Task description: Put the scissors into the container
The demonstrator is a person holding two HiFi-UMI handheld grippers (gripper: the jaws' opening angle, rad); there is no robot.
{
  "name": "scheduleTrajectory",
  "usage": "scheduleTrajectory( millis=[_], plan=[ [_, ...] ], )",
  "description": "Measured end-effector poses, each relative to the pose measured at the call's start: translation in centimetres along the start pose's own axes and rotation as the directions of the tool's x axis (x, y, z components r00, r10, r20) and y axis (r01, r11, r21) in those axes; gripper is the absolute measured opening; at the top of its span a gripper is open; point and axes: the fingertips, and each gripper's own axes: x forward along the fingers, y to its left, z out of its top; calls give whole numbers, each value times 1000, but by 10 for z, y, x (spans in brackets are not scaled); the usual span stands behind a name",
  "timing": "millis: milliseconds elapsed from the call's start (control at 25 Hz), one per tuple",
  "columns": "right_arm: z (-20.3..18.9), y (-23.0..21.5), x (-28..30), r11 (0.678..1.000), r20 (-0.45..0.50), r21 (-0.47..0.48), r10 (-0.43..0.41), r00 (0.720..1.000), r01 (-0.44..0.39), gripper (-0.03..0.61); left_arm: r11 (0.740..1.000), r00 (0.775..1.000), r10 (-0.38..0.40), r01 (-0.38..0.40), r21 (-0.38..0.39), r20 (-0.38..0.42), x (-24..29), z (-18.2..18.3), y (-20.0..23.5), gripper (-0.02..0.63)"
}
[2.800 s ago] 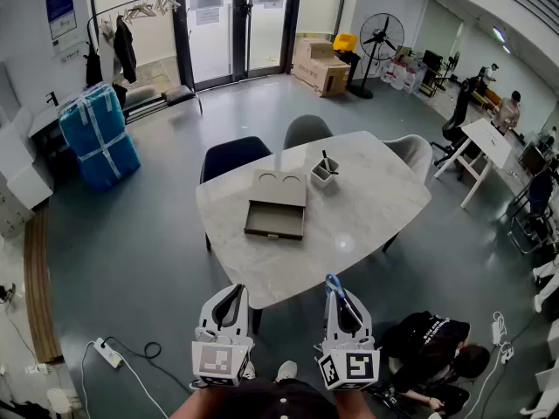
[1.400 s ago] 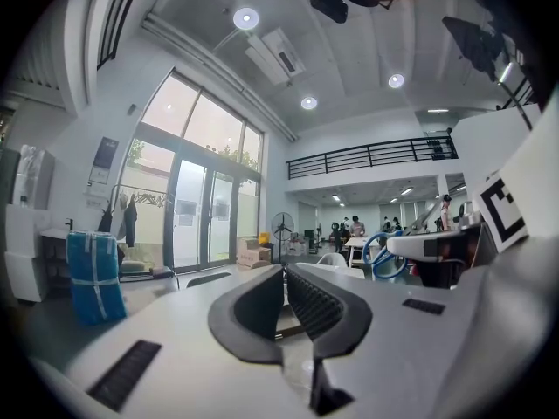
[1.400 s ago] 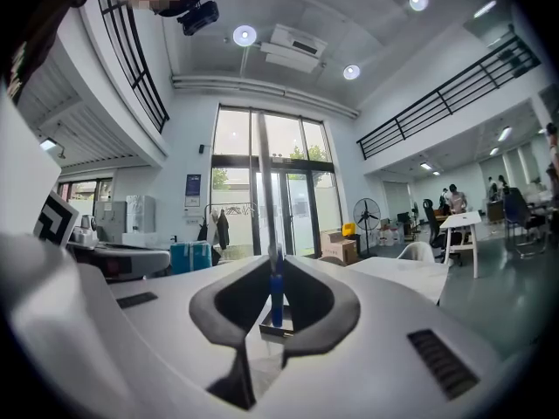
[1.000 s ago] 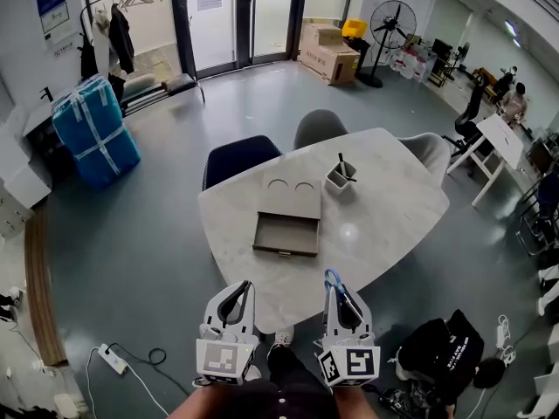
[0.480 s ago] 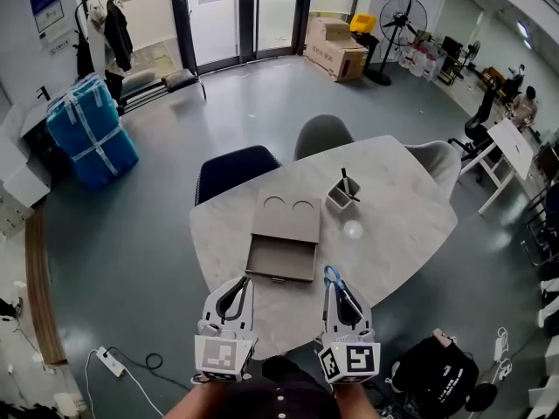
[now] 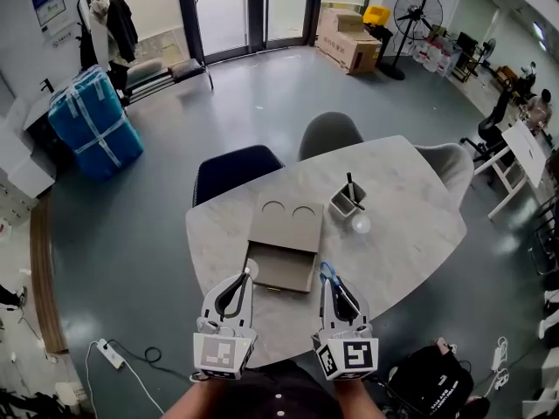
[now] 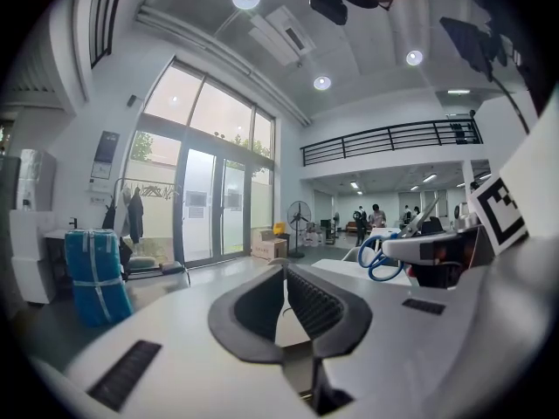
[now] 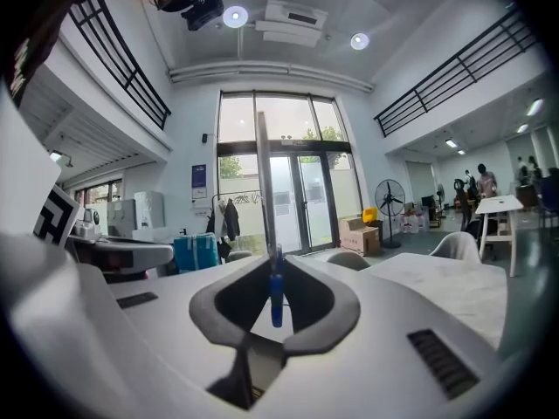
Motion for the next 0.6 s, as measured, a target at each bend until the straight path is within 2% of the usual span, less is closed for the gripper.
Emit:
scheduleTrajectory(
  millis=[360,600],
  plan=[
    [-11,9,30,1000,-29,7,22,999,-21,40,1000,1000,6,-6,-17,-10,17,-6,19,23],
    [-16,20,49,999,-58,-46,25,998,-28,40,999,999,-33,32,-27,-15,28,-2,29,23]
  ],
)
